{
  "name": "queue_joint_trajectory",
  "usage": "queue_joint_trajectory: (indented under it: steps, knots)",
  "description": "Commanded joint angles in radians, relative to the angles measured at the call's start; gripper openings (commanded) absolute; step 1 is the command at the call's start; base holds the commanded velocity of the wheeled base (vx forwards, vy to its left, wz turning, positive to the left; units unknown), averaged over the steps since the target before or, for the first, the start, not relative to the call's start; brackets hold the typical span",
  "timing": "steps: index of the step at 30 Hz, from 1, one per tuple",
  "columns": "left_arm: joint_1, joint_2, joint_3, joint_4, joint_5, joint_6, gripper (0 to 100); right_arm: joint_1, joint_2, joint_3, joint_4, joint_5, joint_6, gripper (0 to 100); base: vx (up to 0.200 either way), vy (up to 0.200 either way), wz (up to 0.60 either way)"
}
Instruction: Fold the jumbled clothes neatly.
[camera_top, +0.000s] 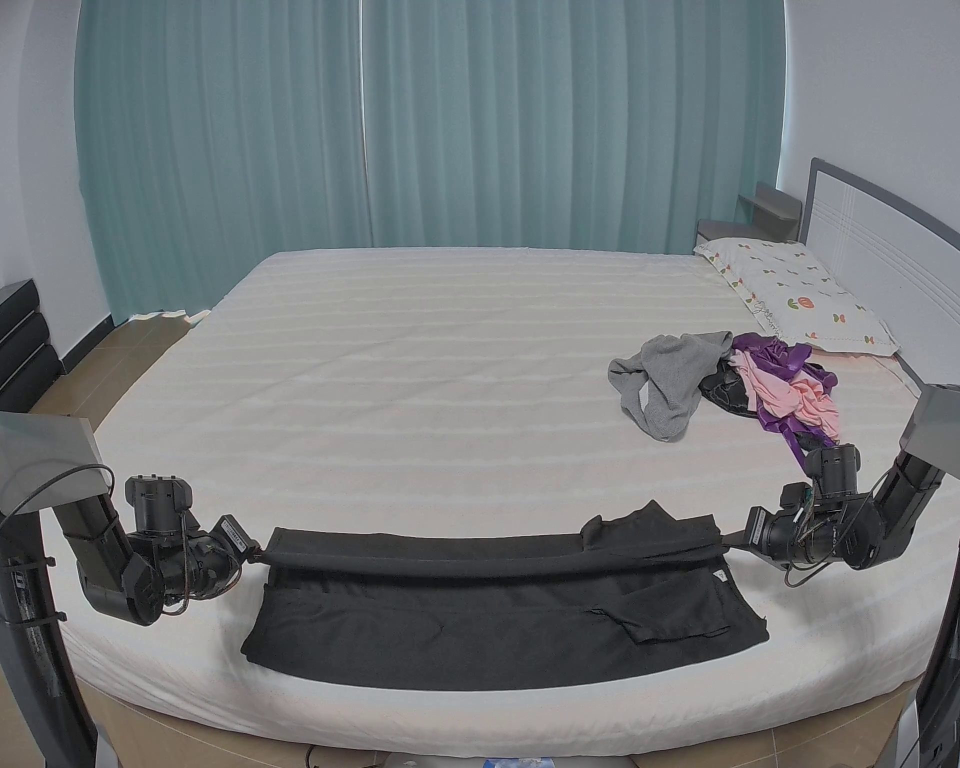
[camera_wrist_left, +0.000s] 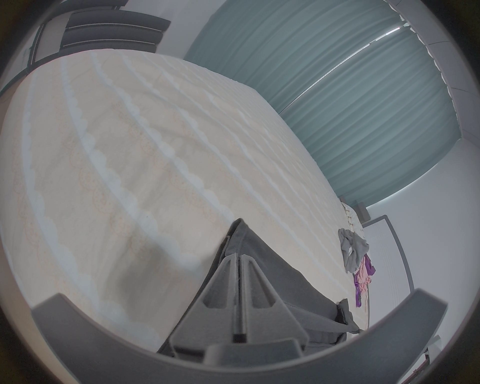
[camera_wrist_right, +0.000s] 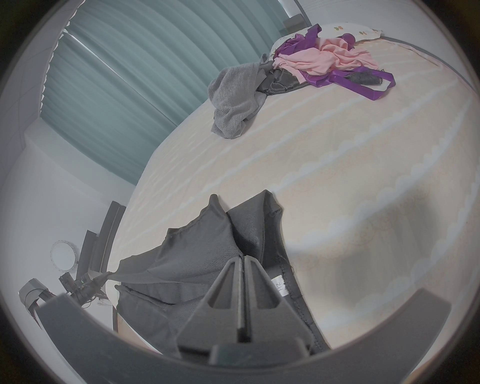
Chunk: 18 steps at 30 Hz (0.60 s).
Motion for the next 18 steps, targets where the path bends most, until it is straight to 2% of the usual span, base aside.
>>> queue_joint_trajectory:
  steps: [1,18]
  knots:
    - [0.001,0.002,0.016,0.0,-0.001,0.002,0,-0.004,-0.001,0.011,0.001,0.002,-0.002,0,0.0,0.0,0.0]
    - [-0.002,0.02,0.05,0.007,-0.025,0.028,0,-0.01,0.061,0.057,0.0,-0.004,-0.097,0,0.0,0.0,0.0]
